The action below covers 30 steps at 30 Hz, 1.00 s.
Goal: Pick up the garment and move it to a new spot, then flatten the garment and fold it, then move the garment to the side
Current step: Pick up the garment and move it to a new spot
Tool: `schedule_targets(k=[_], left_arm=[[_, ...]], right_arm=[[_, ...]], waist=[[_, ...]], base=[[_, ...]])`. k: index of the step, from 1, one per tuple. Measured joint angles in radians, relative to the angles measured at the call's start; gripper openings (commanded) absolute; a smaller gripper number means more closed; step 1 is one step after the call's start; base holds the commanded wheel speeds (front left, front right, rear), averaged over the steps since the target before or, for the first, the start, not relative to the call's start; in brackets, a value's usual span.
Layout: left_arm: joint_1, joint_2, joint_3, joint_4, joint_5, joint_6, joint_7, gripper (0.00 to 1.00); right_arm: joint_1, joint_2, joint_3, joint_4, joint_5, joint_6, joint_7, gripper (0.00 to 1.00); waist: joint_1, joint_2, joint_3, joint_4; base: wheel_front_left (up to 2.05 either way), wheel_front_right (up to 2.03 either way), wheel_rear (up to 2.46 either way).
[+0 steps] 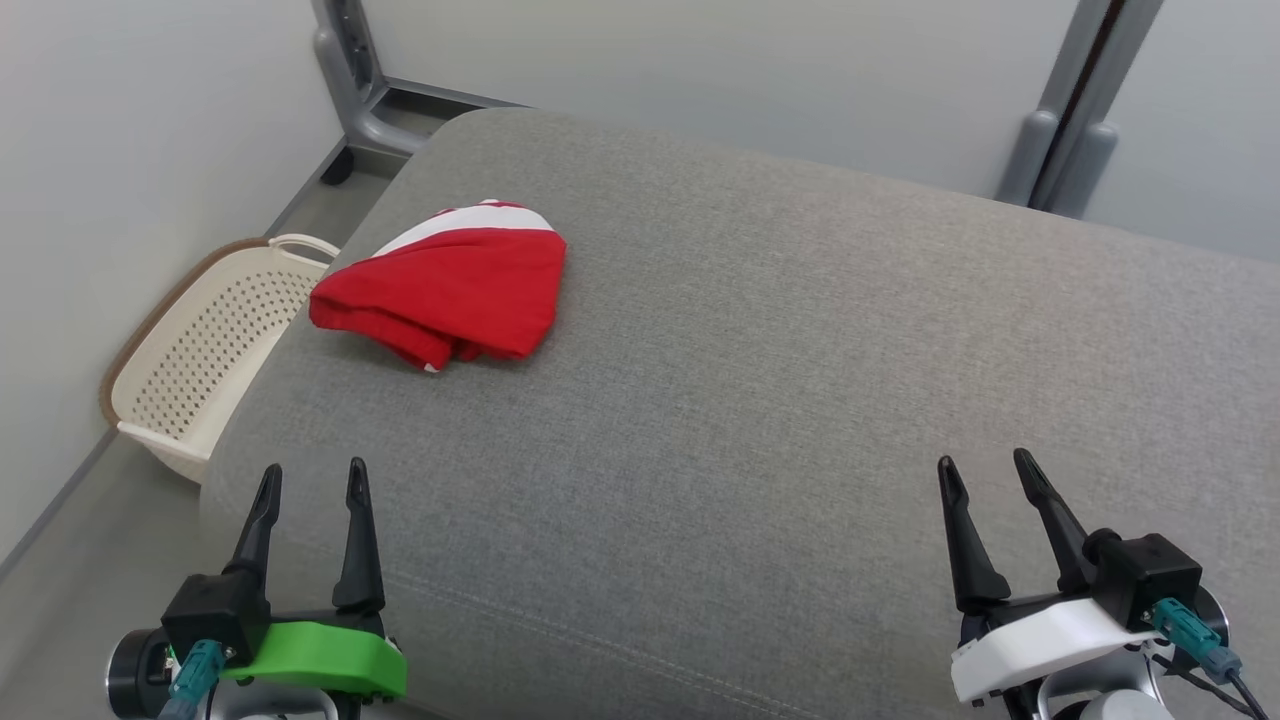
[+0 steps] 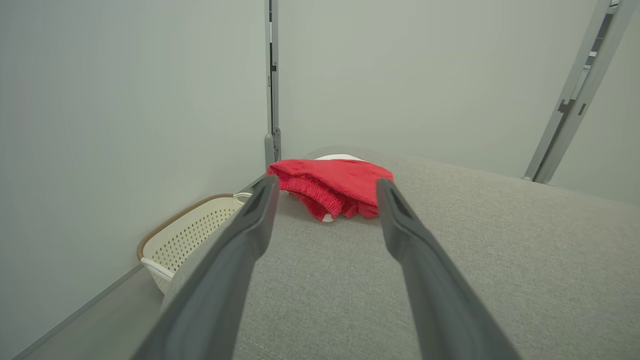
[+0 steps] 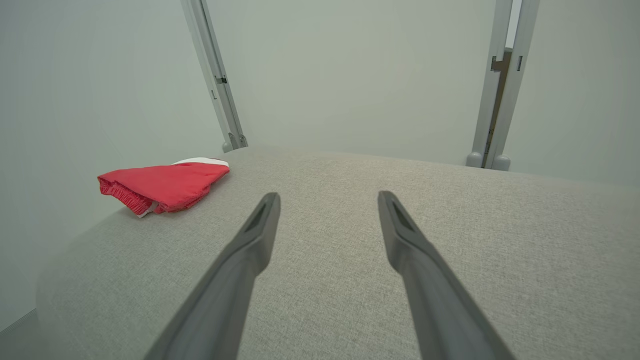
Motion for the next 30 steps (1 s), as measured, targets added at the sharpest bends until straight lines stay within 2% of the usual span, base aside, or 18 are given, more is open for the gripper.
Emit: schedule_targets(k=[6, 25, 30], left_arm=[[0.0, -0.005, 0.008, -0.001, 0.003, -0.004, 0.0, 1.0], [-0.008, -0.015, 0.025, -0.01, 0.012, -0.012, 0.0, 1.0], [-0.078, 0.001, 0.041, -0.046, -0.005, -0.022, 0.012, 1.0]], right_arm=[[0.0, 0.0, 0.008, 0.003, 0.0, 0.0, 0.0, 1.0], [-0.002, -0.004, 0.007, 0.002, 0.002, 0.0, 0.001, 1.0], [-0.008, -0.011, 0.006, -0.005, 0.002, 0.0, 0.009, 1.0]], waist=[[0.0, 0.0, 0.007, 0.042], [0.0, 0.0, 0.024, 0.052], [0.0, 0.0, 0.035, 0.053]], base=[[0.0, 0.0, 0.0], [0.0, 0.0, 0.0], [0.0, 0.0, 0.0]])
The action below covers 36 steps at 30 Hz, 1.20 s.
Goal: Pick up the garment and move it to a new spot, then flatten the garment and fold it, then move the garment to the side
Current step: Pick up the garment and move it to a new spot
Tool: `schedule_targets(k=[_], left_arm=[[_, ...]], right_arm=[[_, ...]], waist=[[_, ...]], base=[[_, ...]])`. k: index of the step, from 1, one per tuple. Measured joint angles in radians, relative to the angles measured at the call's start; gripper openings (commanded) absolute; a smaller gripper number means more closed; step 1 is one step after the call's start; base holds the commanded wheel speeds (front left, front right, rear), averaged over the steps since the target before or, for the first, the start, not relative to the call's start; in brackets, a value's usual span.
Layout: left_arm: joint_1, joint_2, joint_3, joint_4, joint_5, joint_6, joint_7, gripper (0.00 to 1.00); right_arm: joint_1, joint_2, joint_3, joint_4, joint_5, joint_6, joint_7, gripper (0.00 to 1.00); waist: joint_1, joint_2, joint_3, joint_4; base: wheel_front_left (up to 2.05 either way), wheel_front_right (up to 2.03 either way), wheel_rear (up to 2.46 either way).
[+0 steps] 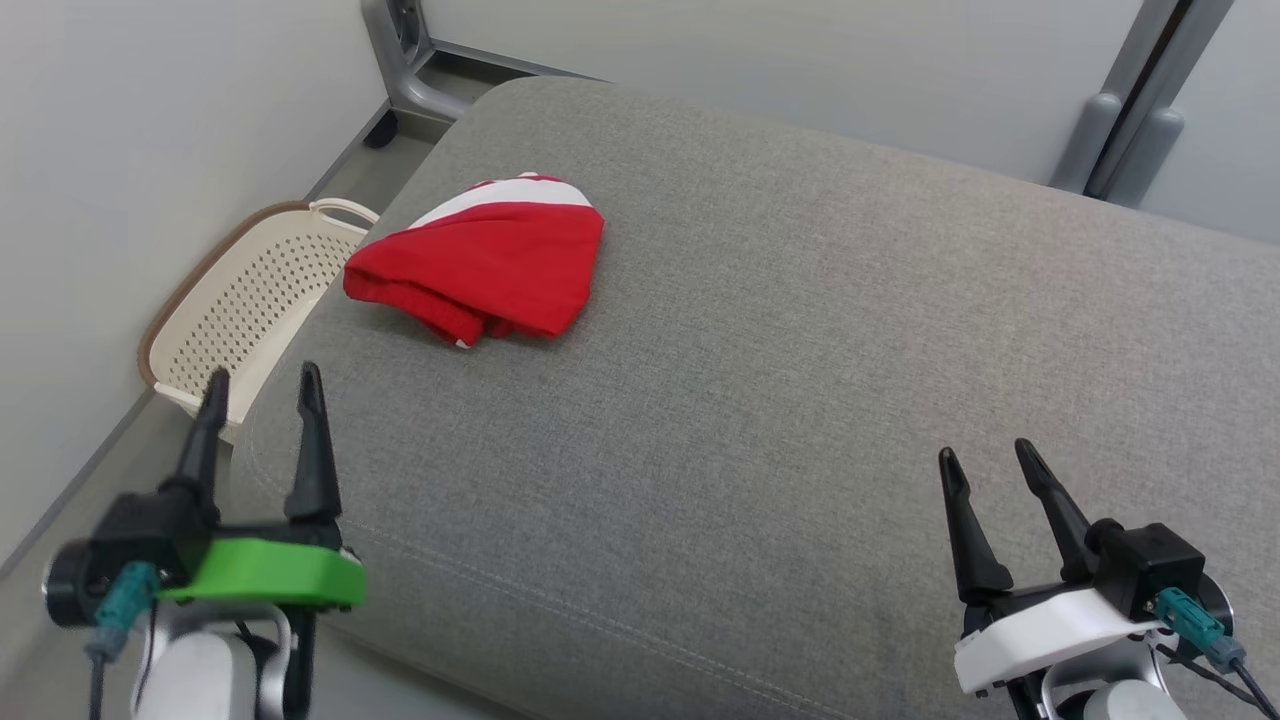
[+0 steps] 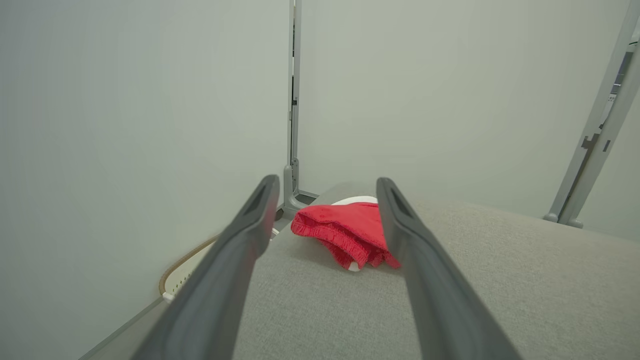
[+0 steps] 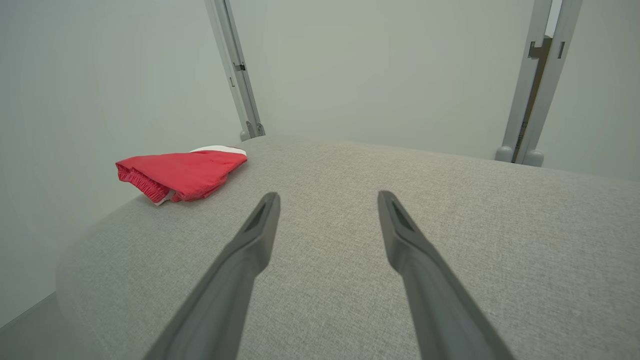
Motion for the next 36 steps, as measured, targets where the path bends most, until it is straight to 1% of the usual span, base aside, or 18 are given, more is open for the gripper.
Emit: schedule_targets(k=[2, 5, 8, 12, 15, 20, 23, 27, 30, 34, 36], left_arm=[[-0.057, 0.033, 0.006, -0.023, -0.006, -0.01, 0.031, 1.0], [-0.175, 0.085, 0.016, -0.045, -0.022, -0.026, 0.112, 1.0], [-0.315, 0.137, 0.026, -0.012, -0.049, -0.036, 0.213, 1.0], [-0.477, 0.182, 0.023, 0.127, -0.119, -0.053, 0.347, 1.0], [-0.568, 0.207, 0.011, 0.27, -0.171, -0.061, 0.437, 1.0], [-0.652, 0.229, -0.007, 0.502, -0.256, -0.065, 0.556, 1.0], [-0.677, 0.232, -0.013, 0.612, -0.303, -0.065, 0.608, 1.0], [-0.683, 0.231, -0.017, 0.715, -0.382, -0.066, 0.647, 1.0], [-0.684, 0.232, -0.016, 0.769, -0.425, -0.066, 0.653, 1.0], [-0.689, 0.236, -0.025, 0.808, -0.459, -0.067, 0.616, 1.0], [-0.704, 0.235, -0.034, 0.826, -0.475, -0.067, 0.618, 1.0]], right_arm=[[-0.006, -0.005, 0.001, -0.006, 0.0, 0.0, 0.004, 1.0], [-0.021, -0.01, 0.002, -0.017, -0.002, 0.0, 0.009, 1.0], [-0.025, -0.014, 0.005, -0.025, -0.003, 0.0, 0.013, 1.0], [-0.04, -0.015, 0.011, -0.033, -0.007, 0.0, 0.015, 1.0], [-0.048, -0.019, 0.017, -0.034, -0.008, 0.0, 0.017, 1.0], [-0.066, -0.033, 0.022, -0.04, -0.008, 0.0, 0.021, 1.0], [-0.077, -0.042, 0.018, -0.049, -0.01, 0.0, 0.029, 1.0], [-0.082, -0.056, 0.011, -0.069, -0.012, 0.0, 0.04, 1.0], [-0.091, -0.068, 0.009, -0.09, -0.013, 0.0, 0.049, 1.0], [-0.103, -0.078, 0.007, -0.114, -0.015, 0.0, 0.06, 1.0], [-0.108, -0.084, 0.004, -0.124, -0.016, 0.0, 0.066, 1.0]], waist=[[0.0, 0.0, 0.007, -0.003], [0.0, 0.0, 0.021, -0.012], [0.0, 0.0, 0.035, -0.028], [0.0, 0.0, 0.055, -0.059], [0.0001, 0.0, 0.071, -0.088], [0.0001, 0.0, 0.105, -0.138], [0.0002, 0.0, 0.134, -0.163], [0.0002, 0.0, 0.177, -0.192], [0.0002, 0.0, 0.21, -0.211], [0.0002, 0.0, 0.254, -0.232], [0.0002, 0.0, 0.275, -0.24]], base=[[0.0, 0.0, 0.0], [0.0, 0.0, 0.0], [0.0, 0.0, 0.0], [0.0, 0.0, 0.0], [0.0, 0.0, 0.0], [0.0, 0.0, 0.0], [0.0, 0.0, 0.0], [0.0, 0.0, 0.0], [0.0, 0.0, 0.0], [0.0, 0.0, 0.0], [0.0, 0.0, 0.0]])
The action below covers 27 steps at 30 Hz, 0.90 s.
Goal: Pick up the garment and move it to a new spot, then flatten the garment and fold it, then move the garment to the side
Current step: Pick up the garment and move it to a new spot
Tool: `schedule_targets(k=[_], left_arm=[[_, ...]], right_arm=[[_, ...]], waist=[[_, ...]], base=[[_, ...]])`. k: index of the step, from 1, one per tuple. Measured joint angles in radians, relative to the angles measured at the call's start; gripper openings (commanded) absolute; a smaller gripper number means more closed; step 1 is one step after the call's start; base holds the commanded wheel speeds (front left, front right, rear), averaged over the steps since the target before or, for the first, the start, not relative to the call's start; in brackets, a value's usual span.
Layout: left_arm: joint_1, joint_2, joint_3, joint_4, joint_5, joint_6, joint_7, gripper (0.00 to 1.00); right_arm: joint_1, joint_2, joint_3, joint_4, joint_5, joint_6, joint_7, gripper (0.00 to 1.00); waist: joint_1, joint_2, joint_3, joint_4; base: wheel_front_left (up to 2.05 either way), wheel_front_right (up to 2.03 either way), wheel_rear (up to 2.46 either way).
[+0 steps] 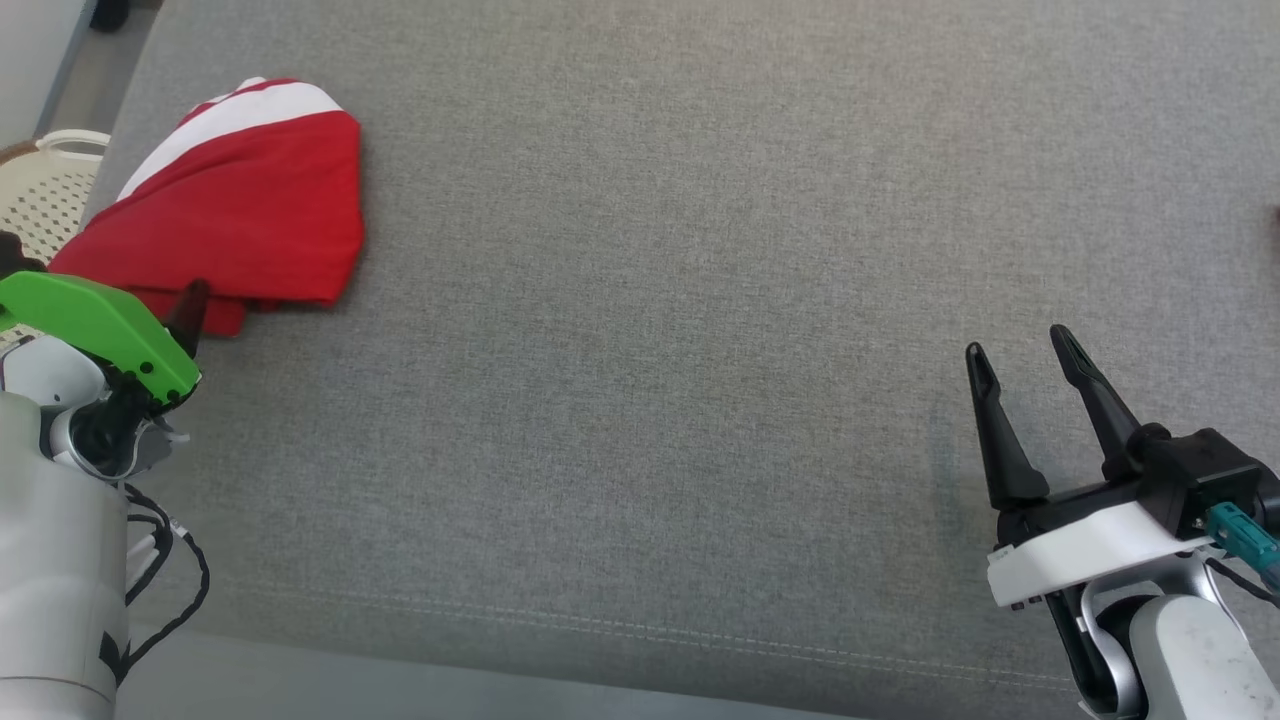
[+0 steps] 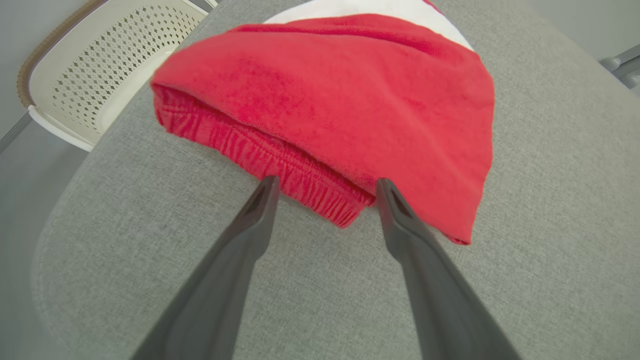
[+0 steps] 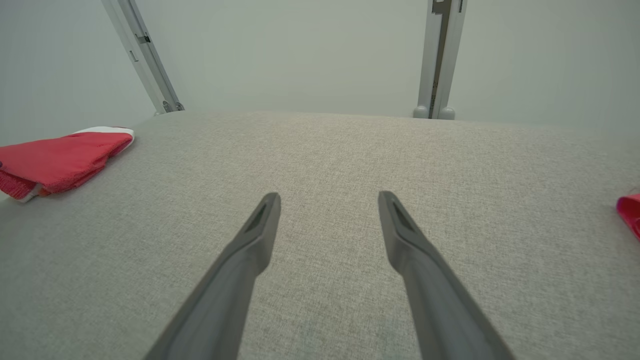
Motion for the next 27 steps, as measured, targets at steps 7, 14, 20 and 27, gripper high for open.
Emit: schedule_targets(k=[7, 14, 20, 27], left_arm=[[-0.036, 0.003, -0.02, 0.048, -0.046, 0.0, -0.052, 1.0], [-0.064, 0.016, -0.054, 0.089, -0.056, 0.0, -0.114, 0.0], [-0.109, 0.046, -0.113, 0.069, -0.023, 0.0, -0.242, 0.0], [-0.134, 0.081, -0.15, 0.027, 0.03, 0.0, -0.408, 0.0]], right_arm=[[-0.013, -0.018, -0.007, -0.031, -0.004, 0.0, 0.018, 1.0], [-0.013, -0.022, -0.018, -0.041, -0.004, 0.0, 0.026, 1.0], [-0.013, -0.019, -0.035, -0.042, -0.003, 0.0, 0.028, 1.0], [-0.013, 0.004, -0.026, -0.026, -0.002, 0.0, 0.016, 1.0]], waist=[[0.0001, 0.0, 0.067, -0.023], [0.0, 0.0, 0.093, -0.039], [0.0, 0.0, 0.077, -0.023], [-0.0001, 0.0, 0.032, -0.013]], base=[[0.0, 0.0, 0.0], [0.0, 0.0, 0.0], [0.0, 0.0, 0.0], [0.0, 0.0, 0.0]])
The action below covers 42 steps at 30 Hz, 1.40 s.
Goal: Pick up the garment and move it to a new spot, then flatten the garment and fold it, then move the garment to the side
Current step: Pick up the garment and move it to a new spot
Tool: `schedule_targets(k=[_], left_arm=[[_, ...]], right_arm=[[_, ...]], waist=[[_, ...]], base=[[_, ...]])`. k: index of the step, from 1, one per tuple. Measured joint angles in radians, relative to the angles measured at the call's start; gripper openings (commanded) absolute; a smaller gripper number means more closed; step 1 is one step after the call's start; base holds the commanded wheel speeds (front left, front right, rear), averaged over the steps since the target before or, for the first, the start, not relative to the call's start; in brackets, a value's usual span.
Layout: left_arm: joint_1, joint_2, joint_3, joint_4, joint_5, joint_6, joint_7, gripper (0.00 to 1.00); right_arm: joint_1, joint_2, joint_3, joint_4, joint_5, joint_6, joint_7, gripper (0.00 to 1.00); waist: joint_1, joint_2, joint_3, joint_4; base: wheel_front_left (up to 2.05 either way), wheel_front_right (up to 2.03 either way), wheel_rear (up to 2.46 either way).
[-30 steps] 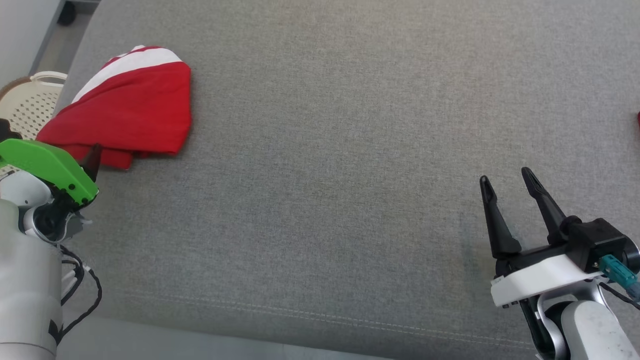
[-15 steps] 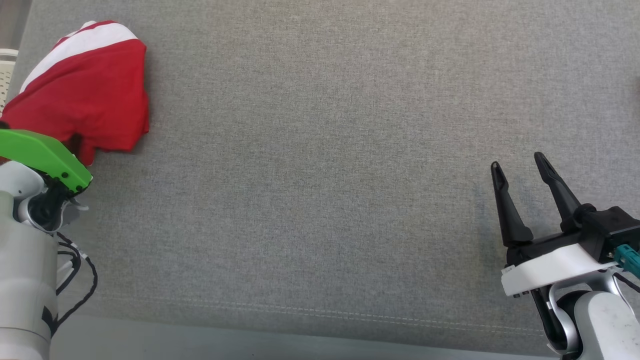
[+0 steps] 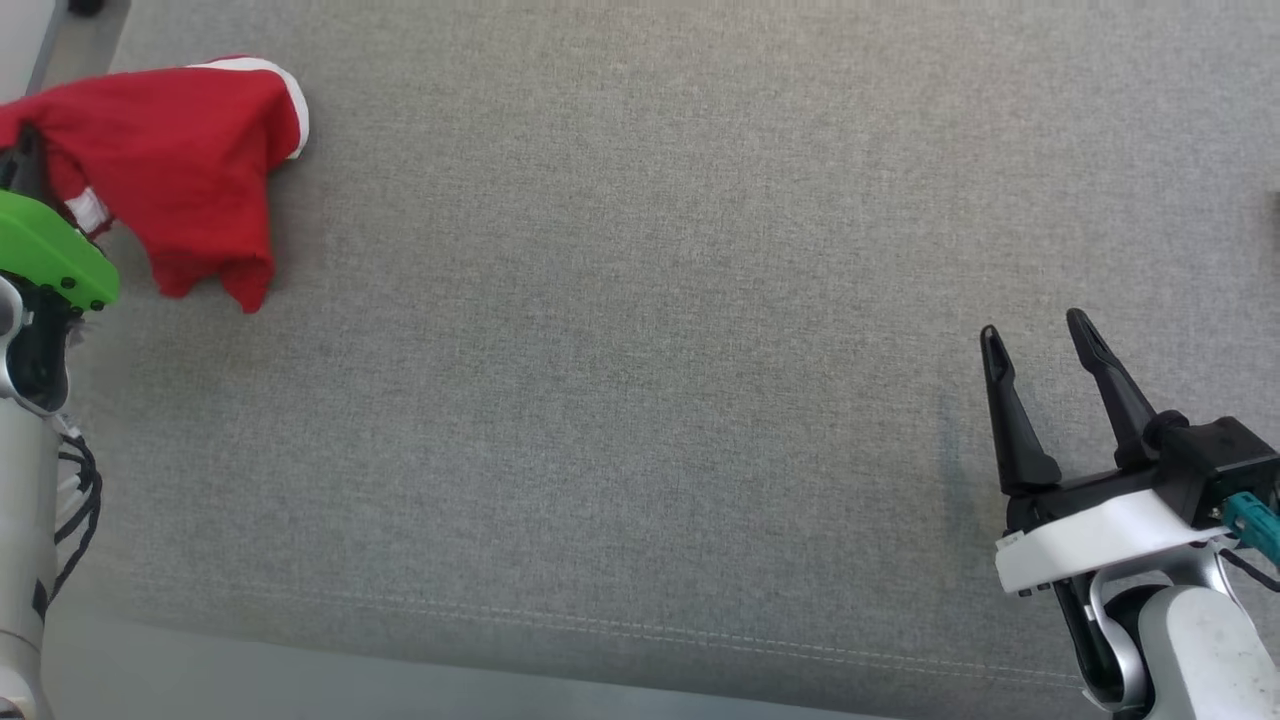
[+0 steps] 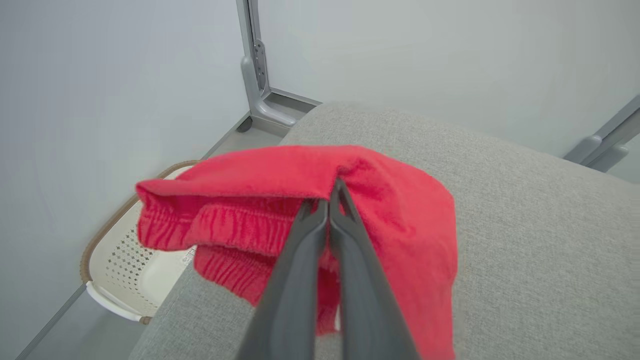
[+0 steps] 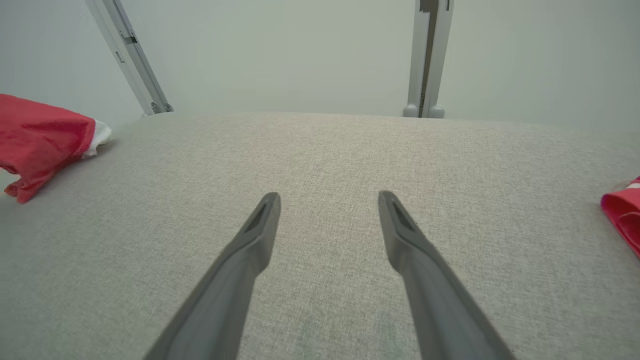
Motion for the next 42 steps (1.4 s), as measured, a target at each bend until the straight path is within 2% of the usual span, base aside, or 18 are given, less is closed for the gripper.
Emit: schedule_targets(k=[7, 12, 15, 24, 28, 34, 37, 42], left_arm=[[0.054, 0.005, -0.019, -0.115, 0.035, 0.018, -0.114, 0.0], [0.152, -0.013, -0.024, -0.234, 0.037, 0.06, -0.136, 0.0], [0.243, -0.022, -0.038, -0.363, 0.048, 0.101, -0.133, 0.0], [0.492, -0.009, -0.107, -0.848, 0.109, 0.243, -0.012, 0.0], [0.544, 0.001, -0.154, -0.996, 0.137, 0.278, 0.064, 0.0], [0.56, 0.006, -0.225, -1.062, 0.162, 0.285, 0.15, 0.0], [0.558, -0.006, -0.267, -1.048, 0.17, 0.268, 0.181, 0.0], [0.511, -0.057, -0.338, -0.955, 0.176, 0.221, 0.195, 0.0]], right_arm=[[0.0, 0.036, 0.012, 0.038, 0.008, 0.0, -0.04, 1.0], [0.0, 0.05, 0.019, 0.064, 0.016, 0.0, -0.063, 1.0], [-0.001, 0.064, 0.028, 0.08, 0.018, 0.0, -0.076, 1.0], [-0.001, 0.085, 0.03, 0.117, 0.03, 0.0, -0.109, 1.0], [-0.002, 0.091, 0.029, 0.13, 0.04, 0.0, -0.122, 1.0], [-0.021, 0.097, 0.049, 0.151, 0.058, 0.0, -0.133, 1.0], [-0.025, 0.097, 0.054, 0.162, 0.07, 0.0, -0.139, 1.0], [-0.034, 0.098, 0.062, 0.174, 0.106, 0.0, -0.141, 1.0]], waist=[[0.0, 0.0, -0.057, -0.013], [-0.0001, 0.0, -0.084, -0.035], [-0.0001, 0.0, -0.096, -0.062], [-0.0001, 0.0, -0.12, -0.167], [-0.0001, 0.0, -0.124, -0.221], [-0.0001, 0.0001, -0.122, -0.313], [-0.0001, 0.0001, -0.118, -0.362], [-0.0001, 0.0001, -0.104, -0.445]], base=[[0.0, 0.0, 0.0], [0.0, 0.0, 0.0], [0.0, 0.0, 0.0], [0.0, 0.0, 0.0], [0.0, 0.0, 0.0], [0.0, 0.0, 0.0], [0.0, 0.0, 0.0], [0.0, 0.0, 0.0]])
